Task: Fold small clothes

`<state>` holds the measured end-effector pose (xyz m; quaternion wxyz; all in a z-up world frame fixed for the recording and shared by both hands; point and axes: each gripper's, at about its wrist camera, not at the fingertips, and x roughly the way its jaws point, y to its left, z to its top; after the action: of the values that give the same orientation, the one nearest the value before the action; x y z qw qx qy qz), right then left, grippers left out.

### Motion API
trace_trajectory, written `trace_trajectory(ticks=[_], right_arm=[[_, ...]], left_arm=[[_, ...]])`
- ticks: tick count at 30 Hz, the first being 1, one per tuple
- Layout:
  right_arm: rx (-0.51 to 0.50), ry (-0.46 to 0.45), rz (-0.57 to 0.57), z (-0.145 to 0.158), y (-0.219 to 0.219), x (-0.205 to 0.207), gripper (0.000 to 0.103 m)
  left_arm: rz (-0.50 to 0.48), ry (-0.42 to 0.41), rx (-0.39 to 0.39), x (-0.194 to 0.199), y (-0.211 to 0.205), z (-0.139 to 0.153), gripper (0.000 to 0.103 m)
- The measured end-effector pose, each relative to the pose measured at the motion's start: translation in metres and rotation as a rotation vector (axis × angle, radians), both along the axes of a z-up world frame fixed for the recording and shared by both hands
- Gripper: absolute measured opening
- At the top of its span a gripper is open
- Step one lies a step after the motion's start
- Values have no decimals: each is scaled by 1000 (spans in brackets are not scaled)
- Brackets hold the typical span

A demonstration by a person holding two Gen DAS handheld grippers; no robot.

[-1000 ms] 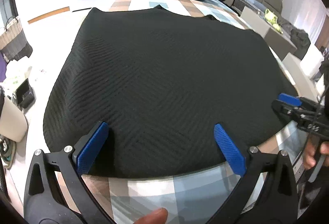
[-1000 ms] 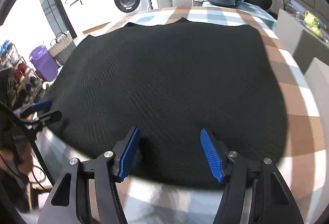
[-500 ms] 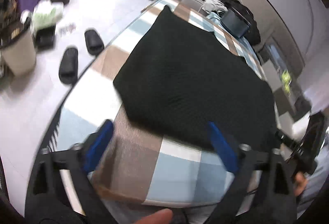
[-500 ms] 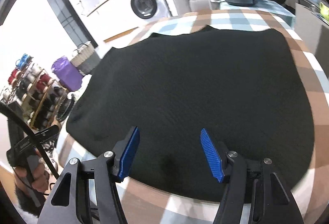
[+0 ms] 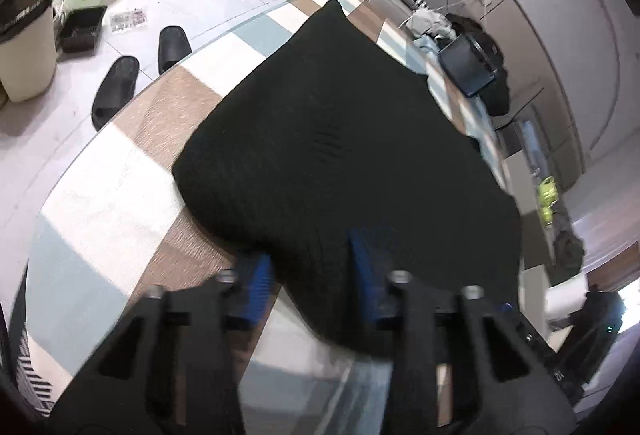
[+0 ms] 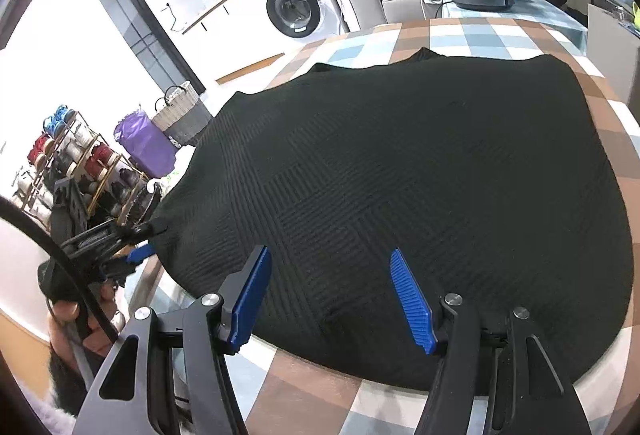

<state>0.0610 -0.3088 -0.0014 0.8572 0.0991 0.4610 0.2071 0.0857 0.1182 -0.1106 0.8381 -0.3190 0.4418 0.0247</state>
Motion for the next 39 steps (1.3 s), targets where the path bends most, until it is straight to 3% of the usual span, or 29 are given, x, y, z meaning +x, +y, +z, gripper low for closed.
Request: trace_trajectory(ticks=[3, 5, 8, 9, 13, 21, 24, 34, 38, 39], right_arm=[[-12, 12, -5, -5, 1, 2, 64], [-19, 17, -8, -7, 1, 2, 64], [-19, 21, -12, -7, -1, 0, 64], [-21, 22, -13, -8, -1, 1, 64], [-26, 28, -16, -9, -3, 2, 64], [-27, 33, -11, -10, -3, 4, 64], [-32, 31, -10, -10, -3, 4, 64], [-36, 40, 8, -10, 4, 6, 64], [-40, 37, 13, -10, 6, 6, 64], [-40, 34, 11, -10, 6, 6, 64]], left_arm=[[5, -14, 17, 12, -9, 0, 19], [6, -30, 59, 12, -15, 3, 19], [14, -35, 61, 11, -15, 5, 19], [20, -36, 50, 10, -14, 5, 21], [87, -15, 28, 0, -2, -1, 44], [121, -83, 199, -17, 6, 17, 48], [108, -123, 226, -21, 10, 25, 60], [133, -46, 134, -29, 28, -2, 60], [121, -46, 180, -6, 17, -4, 60], [119, -47, 191, 0, 13, -5, 55]])
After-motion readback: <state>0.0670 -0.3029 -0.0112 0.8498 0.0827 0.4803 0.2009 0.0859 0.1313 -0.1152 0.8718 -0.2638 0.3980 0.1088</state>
